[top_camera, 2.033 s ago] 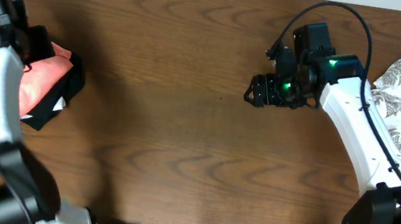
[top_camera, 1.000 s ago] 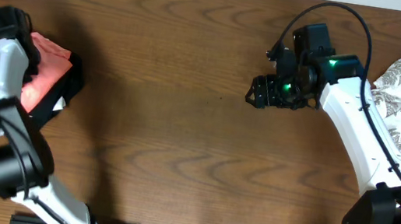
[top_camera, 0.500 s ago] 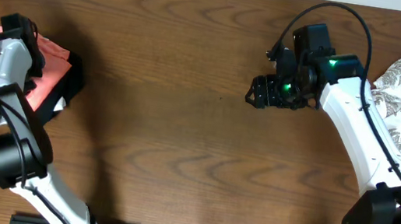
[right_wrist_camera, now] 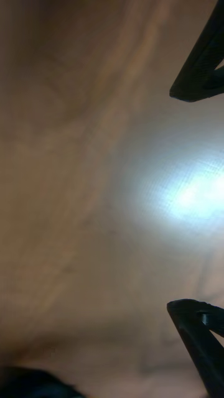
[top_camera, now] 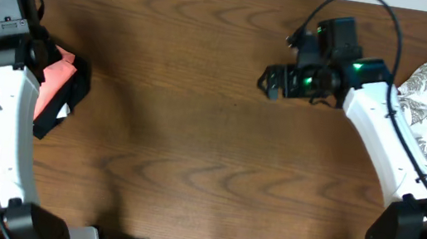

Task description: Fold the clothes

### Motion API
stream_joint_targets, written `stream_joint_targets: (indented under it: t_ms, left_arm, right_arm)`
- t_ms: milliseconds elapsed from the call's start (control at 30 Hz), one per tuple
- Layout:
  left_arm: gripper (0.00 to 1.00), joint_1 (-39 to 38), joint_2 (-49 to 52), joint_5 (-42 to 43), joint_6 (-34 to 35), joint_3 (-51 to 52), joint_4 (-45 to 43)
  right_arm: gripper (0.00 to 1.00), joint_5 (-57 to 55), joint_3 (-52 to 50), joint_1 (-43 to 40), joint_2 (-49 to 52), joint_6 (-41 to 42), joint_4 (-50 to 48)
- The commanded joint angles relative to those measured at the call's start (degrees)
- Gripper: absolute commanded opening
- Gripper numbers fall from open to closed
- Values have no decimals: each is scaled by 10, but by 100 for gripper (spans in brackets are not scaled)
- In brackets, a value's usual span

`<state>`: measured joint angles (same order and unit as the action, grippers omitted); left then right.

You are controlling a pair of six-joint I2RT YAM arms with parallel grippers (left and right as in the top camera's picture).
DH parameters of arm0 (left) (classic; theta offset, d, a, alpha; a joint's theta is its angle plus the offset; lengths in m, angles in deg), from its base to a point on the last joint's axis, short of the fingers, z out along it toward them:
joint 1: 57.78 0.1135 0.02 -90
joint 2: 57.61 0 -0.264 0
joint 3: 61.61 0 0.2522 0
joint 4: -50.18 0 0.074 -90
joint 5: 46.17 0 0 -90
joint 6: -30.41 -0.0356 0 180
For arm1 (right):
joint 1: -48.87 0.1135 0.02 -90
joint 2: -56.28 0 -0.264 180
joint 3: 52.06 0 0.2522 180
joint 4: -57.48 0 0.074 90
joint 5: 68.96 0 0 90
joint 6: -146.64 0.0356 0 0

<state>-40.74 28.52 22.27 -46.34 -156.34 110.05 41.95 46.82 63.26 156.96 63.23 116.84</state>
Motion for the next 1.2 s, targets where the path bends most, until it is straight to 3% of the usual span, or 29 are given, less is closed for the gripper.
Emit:
stream_joint_targets:
  t_ms: [0,200,367,667,933,1167]
  left_arm:
    - [98,-1,-9,138,-5,0,1]
    - [98,-1,-8,232,-6,0,1]
    - [98,-2,-7,373,-51,0,-60]
    - [98,-2,-26,369,-58,0,14]
    - [98,-42,-127,309,-77,22,59]
    - [98,-108,-263,303,-111,131,23]
  right_arm:
    - [99,-25,4,-46,-10,44,-33]
    - [99,-41,4,-124,-10,26,-49]
    - [99,-152,4,-154,-14,21,0]
    - [99,-169,4,-155,-80,10,73]
    - [99,-173,-23,-151,-181,11,123]
    - [99,-184,-190,-105,-322,41,52]
